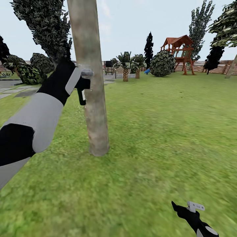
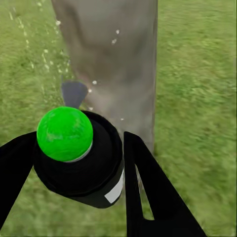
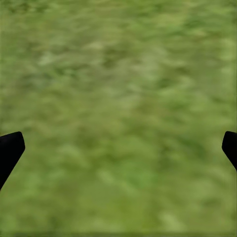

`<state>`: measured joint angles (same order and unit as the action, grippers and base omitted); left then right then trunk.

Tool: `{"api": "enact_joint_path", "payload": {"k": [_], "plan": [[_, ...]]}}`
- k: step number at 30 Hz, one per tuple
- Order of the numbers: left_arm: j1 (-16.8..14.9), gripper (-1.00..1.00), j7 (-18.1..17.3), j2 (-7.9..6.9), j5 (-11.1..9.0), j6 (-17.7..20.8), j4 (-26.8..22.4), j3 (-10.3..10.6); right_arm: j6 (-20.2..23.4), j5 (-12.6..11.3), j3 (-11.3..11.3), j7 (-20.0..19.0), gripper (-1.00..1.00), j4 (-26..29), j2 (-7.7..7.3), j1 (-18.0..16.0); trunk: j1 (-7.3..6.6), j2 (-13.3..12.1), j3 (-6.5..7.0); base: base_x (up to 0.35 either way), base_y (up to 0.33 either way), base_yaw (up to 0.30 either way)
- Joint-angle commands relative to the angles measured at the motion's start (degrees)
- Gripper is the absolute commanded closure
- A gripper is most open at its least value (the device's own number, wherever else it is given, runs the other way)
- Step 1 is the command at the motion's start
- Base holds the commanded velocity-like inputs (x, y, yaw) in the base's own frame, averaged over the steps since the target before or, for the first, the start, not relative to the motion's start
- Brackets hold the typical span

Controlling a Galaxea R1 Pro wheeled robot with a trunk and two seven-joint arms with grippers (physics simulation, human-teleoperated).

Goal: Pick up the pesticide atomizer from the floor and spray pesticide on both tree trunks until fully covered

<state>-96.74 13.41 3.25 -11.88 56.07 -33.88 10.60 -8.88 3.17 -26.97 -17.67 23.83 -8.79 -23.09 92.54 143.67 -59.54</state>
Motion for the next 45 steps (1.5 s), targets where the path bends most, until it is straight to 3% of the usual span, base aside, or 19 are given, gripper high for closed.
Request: {"api": "enact_joint_path", "payload": {"k": [1, 4, 6, 11, 13, 15, 22, 28, 30, 38, 39, 42, 45], "plan": [[0.0, 1.00, -0.1, 0.01, 0.1, -0.1, 1.9, 0.0, 0.0, 0.0, 0.0, 0.0, -1.00, 0.0, 0.00, 0.0, -0.01, 0.0, 0.01, 0.000, 0.000, 0.000], [0.1, 1.00, -0.2, 0.06, 0.1, -0.6, 6.1, 0.0, 0.0, 0.0, 0.1, 0.0, -1.00, 0.0, 0.00, 0.0, -0.01, 0.0, 0.01, 0.000, 0.000, 0.000], [0.2, 1.00, -0.3, 0.08, 0.1, -3.3, 10.1, 0.0, 0.0, 0.0, 0.1, 0.0, -1.00, 0.0, 0.00, 0.0, -0.01, 0.0, 0.01, 0.000, 0.000, 0.000], [0.4, 1.00, -0.4, 0.22, 0.0, -13.8, 22.8, 0.1, 0.0, 0.0, 0.1, 0.0, -1.00, 0.0, 0.01, 0.0, -0.01, 0.0, 0.01, 0.000, 0.000, 0.000], [0.5, 1.00, -0.4, 0.25, 0.0, -16.1, 25.8, 0.1, 0.0, 0.0, 0.1, 0.0, -1.00, 0.0, 0.00, 0.0, -0.01, 0.0, 0.01, 0.000, 0.000, 0.000], [2.0, 1.00, -0.5, 0.34, 0.0, -21.2, 29.8, 0.1, 0.0, 0.0, 0.1, 0.0, -1.00, 0.0, 0.00, 0.0, -0.01, 0.0, 0.01, 0.000, 0.000, 0.000], [10.8, 1.00, -0.5, 0.35, 0.1, -27.1, 30.5, 0.1, 0.0, 0.0, 0.1, 0.0, -1.00, 0.0, 0.00, 0.0, -0.01, 0.0, 0.01, 0.000, 0.000, 0.000], [16.1, 1.00, -0.6, 0.31, 0.1, -30.5, 30.5, 0.1, 0.0, 0.0, 0.1, 0.0, -1.00, 0.0, 0.00, 0.0, -0.01, 0.0, 0.01, 0.000, 0.000, 0.000], [19.8, 1.00, -0.6, 0.29, 0.2, -32.4, 30.5, 0.1, 0.0, 0.0, 0.1, 0.0, -1.00, 0.0, 0.00, 0.0, -0.01, 0.0, 0.01, 0.000, 0.000, 0.000], [25.8, 1.00, -0.5, 0.01, 0.3, -35.4, 30.5, 0.0, 0.0, 0.0, 0.1, 0.0, -1.00, 0.1, 0.00, 0.0, -0.01, 0.0, 0.01, 0.000, 0.000, 0.000], [26.4, 1.00, -0.5, -0.21, 0.3, -36.1, 30.5, 0.0, 0.0, 0.0, 0.1, 0.0, -1.00, 0.1, 0.00, 0.0, -0.01, 0.0, 0.01, 0.000, 0.000, 0.000], [28.6, 1.00, -0.5, -2.72, 0.0, -39.2, 30.5, 0.0, 0.0, 0.0, 0.1, 0.0, -1.00, 0.1, 0.00, 0.0, -0.01, 0.0, 0.01, 0.000, 0.000, 0.000], [29.3, 1.00, -0.5, -3.48, 0.0, -41.8, 30.6, 0.0, 0.0, 0.0, 0.1, 0.0, -1.00, 0.2, -0.03, 0.0, -0.01, 0.0, 0.01, 0.000, 0.000, 0.000]]}}
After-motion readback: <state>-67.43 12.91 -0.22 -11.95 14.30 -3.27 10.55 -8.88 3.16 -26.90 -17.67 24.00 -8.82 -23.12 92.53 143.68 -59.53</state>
